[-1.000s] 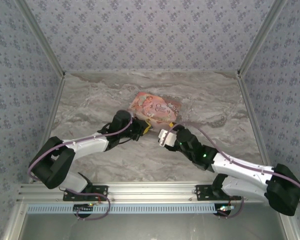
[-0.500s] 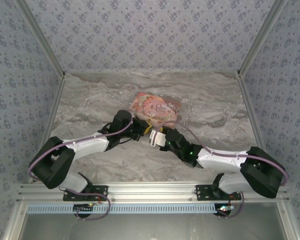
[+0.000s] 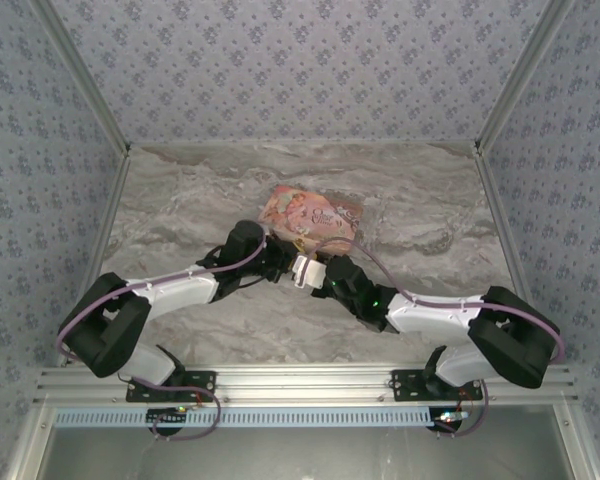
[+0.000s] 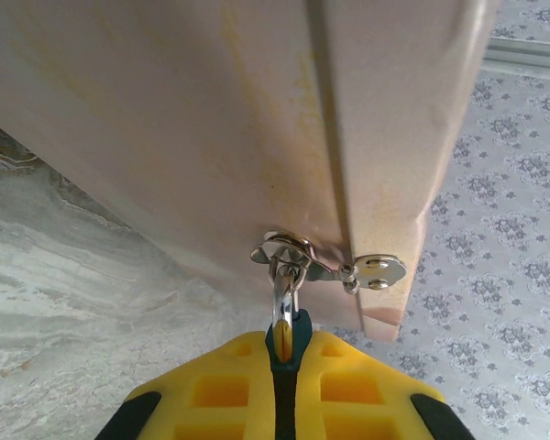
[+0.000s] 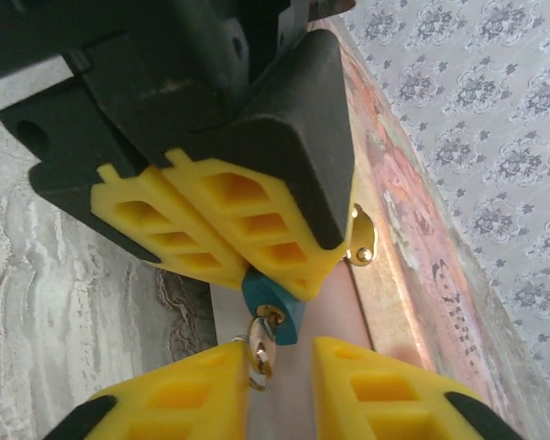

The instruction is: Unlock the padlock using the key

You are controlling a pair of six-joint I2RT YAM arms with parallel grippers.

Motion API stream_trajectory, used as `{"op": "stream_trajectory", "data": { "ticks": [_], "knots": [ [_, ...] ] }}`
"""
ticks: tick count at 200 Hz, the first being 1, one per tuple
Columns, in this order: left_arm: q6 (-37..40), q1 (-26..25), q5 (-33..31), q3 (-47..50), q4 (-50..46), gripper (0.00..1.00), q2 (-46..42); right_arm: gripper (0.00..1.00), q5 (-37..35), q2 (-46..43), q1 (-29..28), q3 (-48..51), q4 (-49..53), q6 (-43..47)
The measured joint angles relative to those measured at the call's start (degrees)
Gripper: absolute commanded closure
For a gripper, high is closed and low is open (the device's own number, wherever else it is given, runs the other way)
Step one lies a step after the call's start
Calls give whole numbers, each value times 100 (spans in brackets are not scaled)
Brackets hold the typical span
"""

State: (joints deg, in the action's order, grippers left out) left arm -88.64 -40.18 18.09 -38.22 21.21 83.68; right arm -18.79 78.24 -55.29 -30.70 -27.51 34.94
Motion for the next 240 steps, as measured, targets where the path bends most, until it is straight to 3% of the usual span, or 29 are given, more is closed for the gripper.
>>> {"op": "stream_trajectory", "data": {
  "ticks": [83,131,240],
  "knots": [
    [-50,4,-24,0,70,100,11,100,-13,68,0,-22,-2,-238],
    [-87,2,-55,0,149,100,11,100,-118,68,-15,-22,-66,-787],
    [-173,-11,-101,0,304,100,92,100,179,68,118,22,-142,-4157]
  ]
}}
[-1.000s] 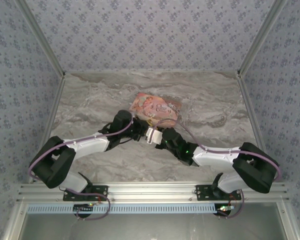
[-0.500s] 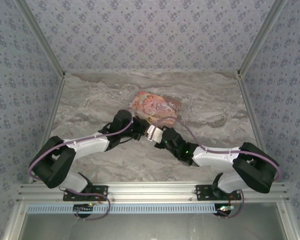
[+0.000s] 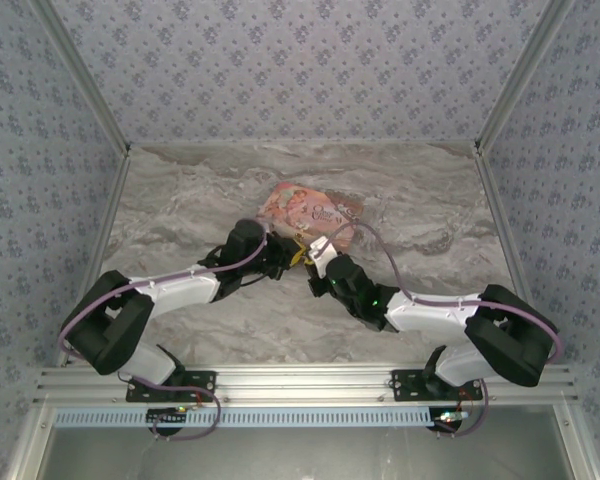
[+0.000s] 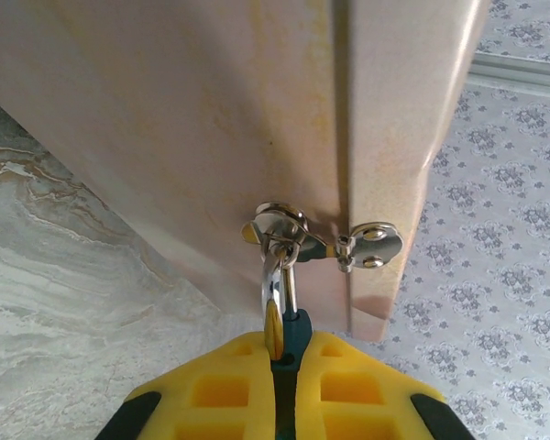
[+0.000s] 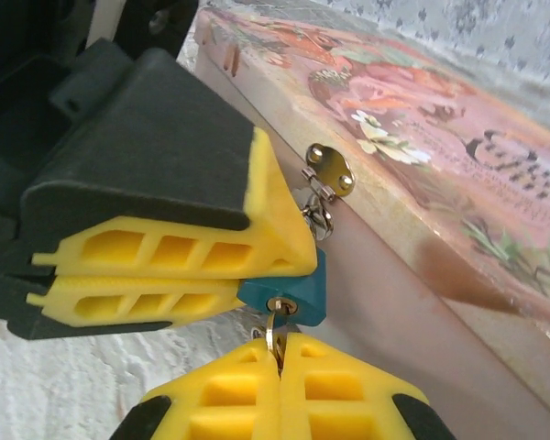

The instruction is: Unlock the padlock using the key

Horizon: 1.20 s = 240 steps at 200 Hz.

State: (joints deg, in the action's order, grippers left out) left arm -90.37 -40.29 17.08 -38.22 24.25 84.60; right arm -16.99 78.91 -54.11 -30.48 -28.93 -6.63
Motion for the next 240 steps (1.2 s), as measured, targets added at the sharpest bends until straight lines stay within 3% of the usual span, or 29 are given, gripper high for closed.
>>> {"op": "stream_trajectory", "data": {
  "ticks": [31,94,157,207,240],
  "knots": [
    [0,-2,-17,0,13,100,63,100,358,0,138,33,-2,-796],
    [4,-96,4,9,258,100,557,100,577,256,262,348,-343,-1342],
    [61,-136,46,26,546,58,787,100,678,608,306,595,-833,-1808],
    [144,-111,0,258,546,47,732,100,798,654,411,774,-1104,-2450],
    [466,28,-118,313,59,42,199,100,1056,654,597,968,-1381,-3222]
  ]
}}
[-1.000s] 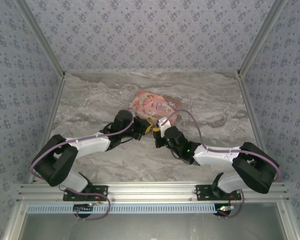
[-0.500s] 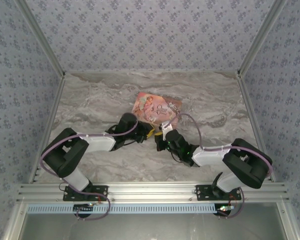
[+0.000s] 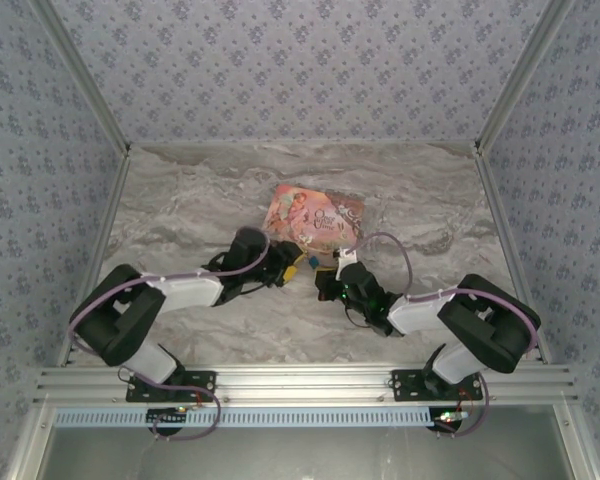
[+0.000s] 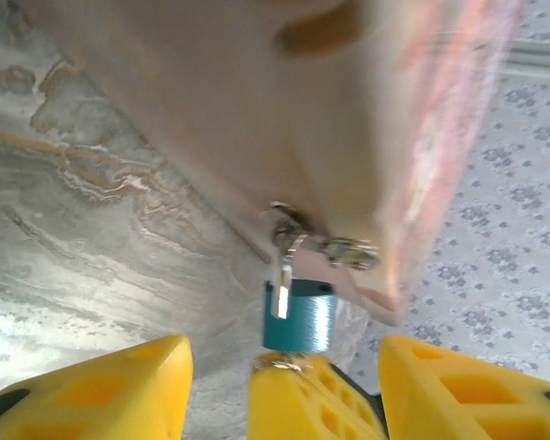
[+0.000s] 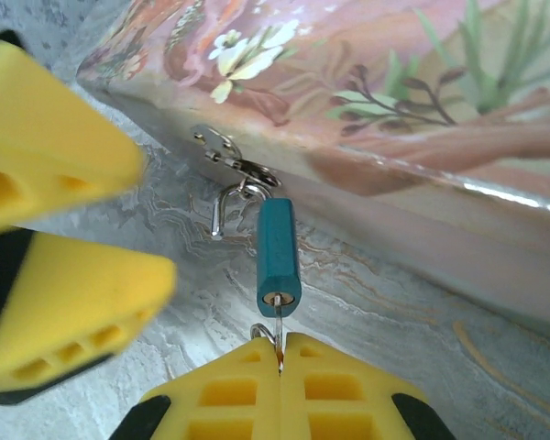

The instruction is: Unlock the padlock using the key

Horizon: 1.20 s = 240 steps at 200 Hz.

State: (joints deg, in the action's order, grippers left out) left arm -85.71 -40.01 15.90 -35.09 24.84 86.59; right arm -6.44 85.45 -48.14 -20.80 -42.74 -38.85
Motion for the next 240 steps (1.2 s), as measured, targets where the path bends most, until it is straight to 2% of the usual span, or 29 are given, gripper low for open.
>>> {"op": "stream_trajectory", "data": {
  "ticks": [56,116,121,129,135,180,222,240],
  "knots": [
    [721,378,-393,0,-986,37,-1137,100,562,15,227,15,-44,-1401],
    [1167,756,-527,0,-1687,35,-1556,100,994,131,498,15,-203,-2282],
    [1185,785,-527,0,-1727,35,-1565,92,1019,144,514,15,-208,-2334],
    [1226,824,-525,0,-1775,35,-1572,74,1038,151,529,15,-210,-2385],
    [1263,859,-525,0,-1803,35,-1572,66,1038,151,538,15,-205,-2439],
    [1550,1213,-470,-101,-2100,35,-1572,50,979,-122,581,26,501,-2396],
    [1974,1661,-258,-372,-2212,30,-1567,26,977,-831,728,17,1185,-1733],
    [2238,1816,-144,-501,-2210,29,-1506,23,1067,-1014,951,20,1283,-1541]
  ]
}}
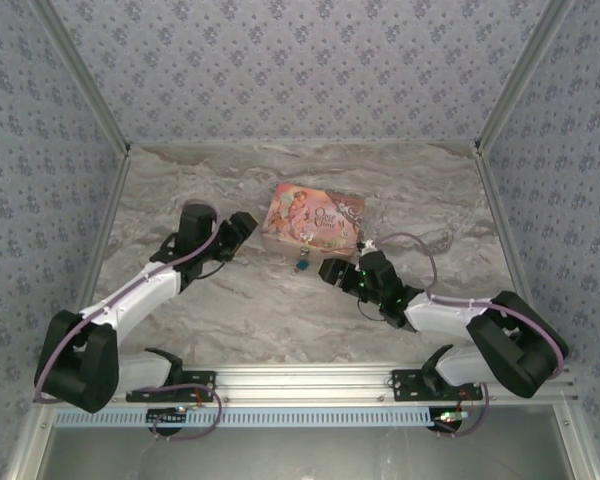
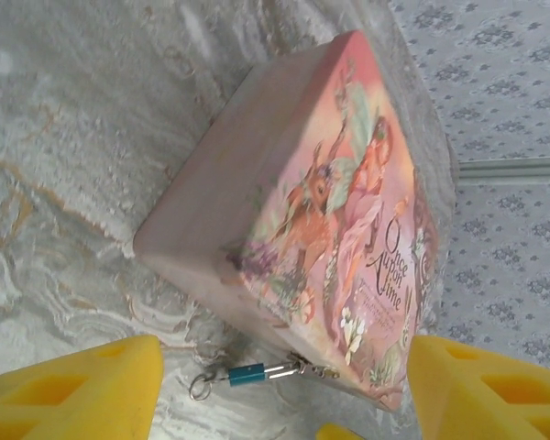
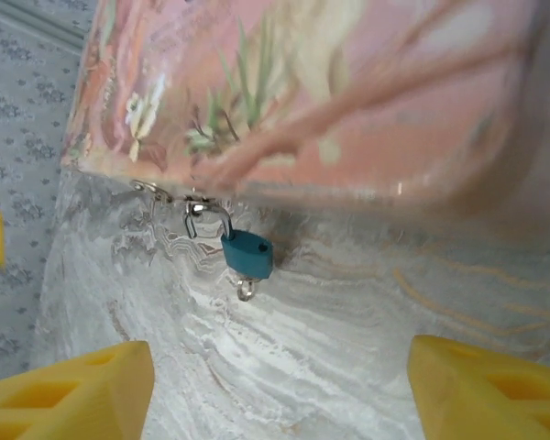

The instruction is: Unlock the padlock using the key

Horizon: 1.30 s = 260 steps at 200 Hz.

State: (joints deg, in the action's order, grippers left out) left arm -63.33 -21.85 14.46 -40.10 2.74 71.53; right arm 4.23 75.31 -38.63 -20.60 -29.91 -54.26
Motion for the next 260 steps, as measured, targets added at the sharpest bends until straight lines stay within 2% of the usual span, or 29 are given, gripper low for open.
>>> {"op": "stream_trajectory", "data": {
  "ticks": [52,77,122,149,177,203,260],
  "knots": [
    [356,188,424,-278,76,28,542,21,728,42,439,-72,-160,356],
    [400,188,446,-278,94,27,540,20,933,181,608,-221,-203,514],
    [439,188,446,-216,87,27,409,20,1344,610,1357,-654,-197,1036],
    [442,188,446,-177,87,27,378,20,1515,782,1620,-903,-254,1434],
    [442,188,446,-164,87,27,378,20,1652,793,1565,-789,-682,1727],
    [439,227,505,-164,109,26,450,20,1668,800,1276,-323,-1241,1864],
    [599,306,901,-553,275,26,1335,20,1587,1456,612,-90,-2227,2065]
  ]
}}
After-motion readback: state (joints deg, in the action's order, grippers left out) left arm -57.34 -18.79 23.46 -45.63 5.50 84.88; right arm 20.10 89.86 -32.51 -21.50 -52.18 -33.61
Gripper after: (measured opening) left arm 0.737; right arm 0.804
